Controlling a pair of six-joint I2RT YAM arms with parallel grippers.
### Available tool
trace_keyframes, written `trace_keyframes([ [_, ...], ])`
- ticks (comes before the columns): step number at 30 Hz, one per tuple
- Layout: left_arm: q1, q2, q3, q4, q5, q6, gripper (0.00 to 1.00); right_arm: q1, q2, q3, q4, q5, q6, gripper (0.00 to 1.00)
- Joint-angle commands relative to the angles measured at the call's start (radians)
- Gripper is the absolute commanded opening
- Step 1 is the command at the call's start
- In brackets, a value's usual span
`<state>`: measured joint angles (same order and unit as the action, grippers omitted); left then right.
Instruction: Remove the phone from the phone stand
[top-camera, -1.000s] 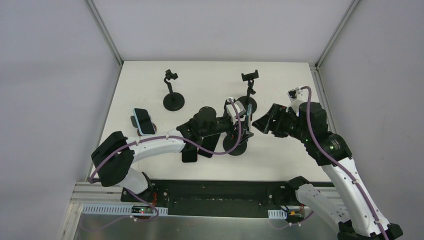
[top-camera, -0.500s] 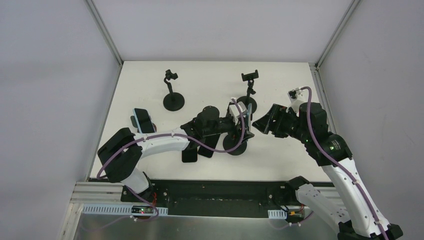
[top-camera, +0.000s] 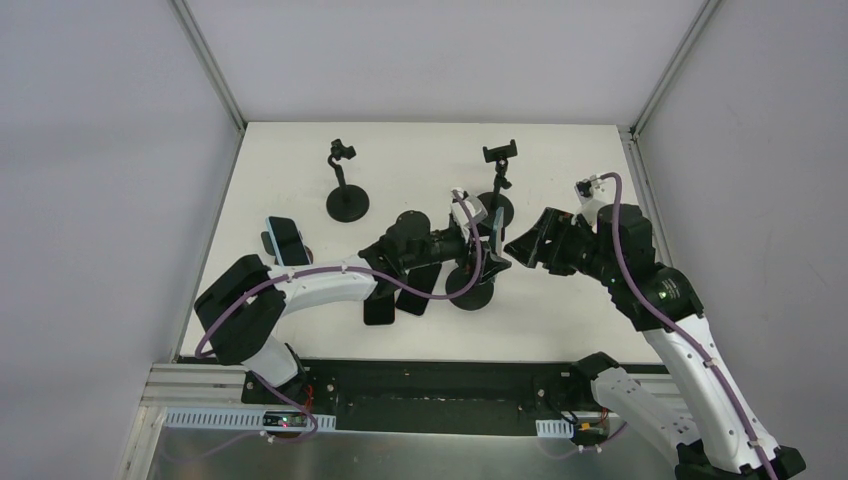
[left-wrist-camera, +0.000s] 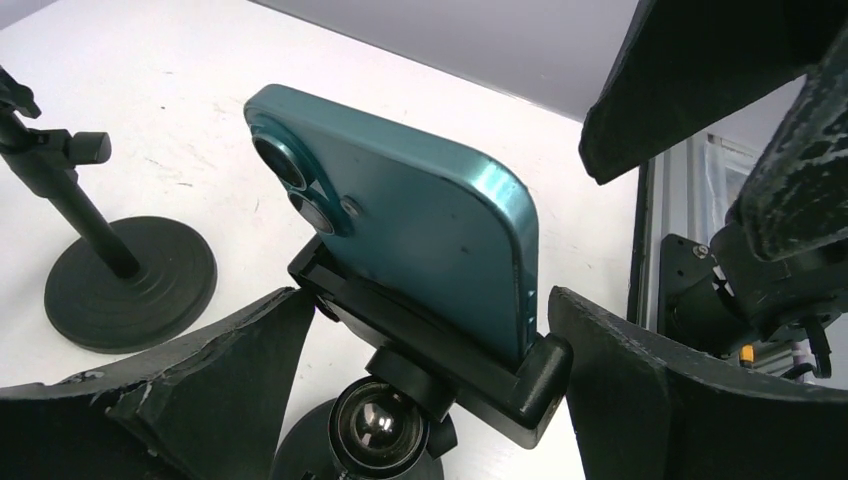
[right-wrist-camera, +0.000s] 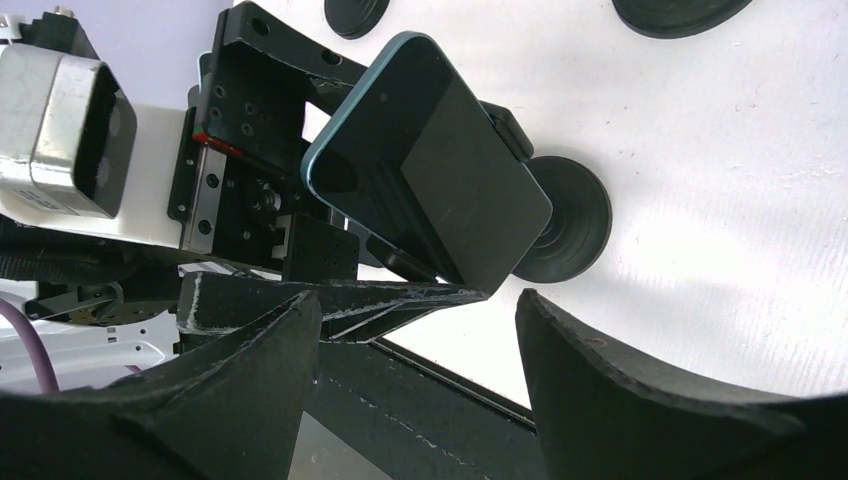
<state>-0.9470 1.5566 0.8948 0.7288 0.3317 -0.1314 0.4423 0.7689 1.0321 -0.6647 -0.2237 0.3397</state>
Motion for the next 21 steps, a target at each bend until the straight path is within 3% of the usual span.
trace_keyframes([
  [1, 0.012, 0.005, -0.023, 0.153, 0.007, -0.053, 0.93, -0.005, 0.007, 0.0, 0.0, -0.009, 0.001, 0.74],
  [8, 0.019, 0.028, -0.072, 0.305, 0.05, -0.065, 0.87, -0.005, 0.017, 0.009, -0.013, -0.017, -0.004, 0.74],
  [21, 0.066, 0.064, -0.084, 0.343, 0.127, -0.114, 0.91, -0.006, 0.038, 0.032, -0.037, -0.029, -0.01, 0.74],
])
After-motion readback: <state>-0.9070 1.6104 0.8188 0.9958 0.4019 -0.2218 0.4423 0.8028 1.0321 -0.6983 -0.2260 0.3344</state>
